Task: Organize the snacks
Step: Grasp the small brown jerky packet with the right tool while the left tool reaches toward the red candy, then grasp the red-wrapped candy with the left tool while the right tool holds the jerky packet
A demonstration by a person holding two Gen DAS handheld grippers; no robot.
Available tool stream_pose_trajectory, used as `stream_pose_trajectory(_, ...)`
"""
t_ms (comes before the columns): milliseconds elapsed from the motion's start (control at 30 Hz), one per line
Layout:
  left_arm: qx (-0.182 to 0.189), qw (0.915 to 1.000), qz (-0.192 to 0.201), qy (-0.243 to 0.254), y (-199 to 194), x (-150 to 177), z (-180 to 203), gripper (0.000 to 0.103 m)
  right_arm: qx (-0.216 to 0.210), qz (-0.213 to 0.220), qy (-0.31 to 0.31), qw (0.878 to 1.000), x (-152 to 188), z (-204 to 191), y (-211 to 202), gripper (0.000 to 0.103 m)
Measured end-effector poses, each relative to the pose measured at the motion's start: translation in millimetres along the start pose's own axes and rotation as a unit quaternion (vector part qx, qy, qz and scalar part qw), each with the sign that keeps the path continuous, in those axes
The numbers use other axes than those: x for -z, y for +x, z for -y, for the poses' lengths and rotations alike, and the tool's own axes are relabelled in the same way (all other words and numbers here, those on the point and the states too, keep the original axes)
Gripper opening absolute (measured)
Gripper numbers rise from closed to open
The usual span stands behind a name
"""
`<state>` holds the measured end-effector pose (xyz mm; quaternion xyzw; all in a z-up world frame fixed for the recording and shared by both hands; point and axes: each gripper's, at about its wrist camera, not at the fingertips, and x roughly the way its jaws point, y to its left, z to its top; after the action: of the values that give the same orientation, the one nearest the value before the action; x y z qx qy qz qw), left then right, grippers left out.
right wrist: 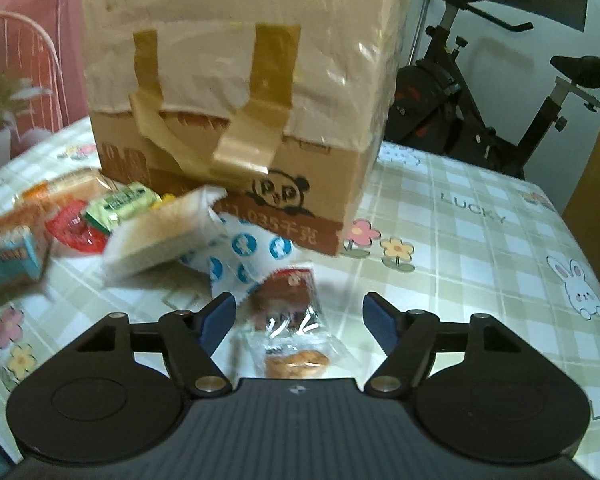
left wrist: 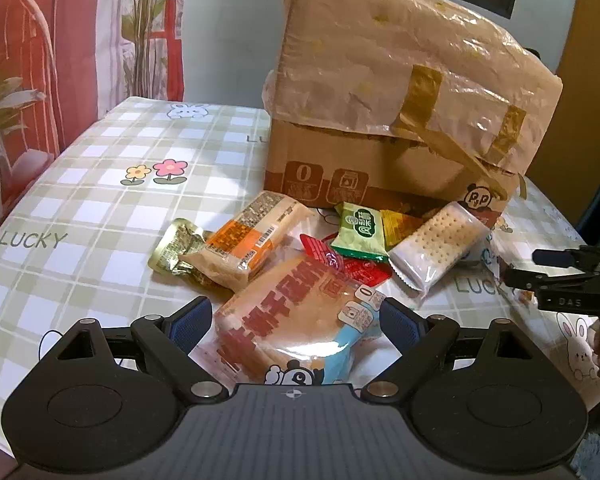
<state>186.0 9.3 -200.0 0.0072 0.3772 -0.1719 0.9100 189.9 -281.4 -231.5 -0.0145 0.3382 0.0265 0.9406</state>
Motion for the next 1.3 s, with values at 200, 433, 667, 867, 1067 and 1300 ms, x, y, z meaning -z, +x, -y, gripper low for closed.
stream_pose_trajectory(200,0.000,1.0000,0.004,0.000,-0.7,-0.6,-0.1,0.092,-0.023,-0.014,-0.004,1.000,1.1,1.3,20.3,0.068)
stream_pose_trajectory(433,0.017,0.9998,0.009,0.001,-2.5,-3.9,1.1,0.080,-0.036,0.007,0.007,0.999,3.1,4.7,31.0,0.055)
stream_pose_trajectory(667,0.034,0.9992,0.012,0.015,0.9,-15.7,6.3,0.060,-0.030,0.027,0.015,0.999,8.6,3.1,26.5,0.041)
stream_pose_trajectory(867,0.025,0.9994,-0.001,0.022,26.2,-37.9,10.1,0.060,-0.024,0.033,0.037,0.998,8.7,9.3,26.9,0.041)
stream_pose_trajectory(1067,0.014,0.9988,-0.031,0.036,60.8,-50.0,14.8,0.058,-0.028,0.035,0.032,0.998,10.4,8.7,25.5,0.041)
stream_pose_trajectory(1300,0.003,0.9966,-0.042,0.070,71.4,-47.3,22.7,0.049,-0.033,0.036,0.037,0.998,10.3,10.5,25.1,0.041)
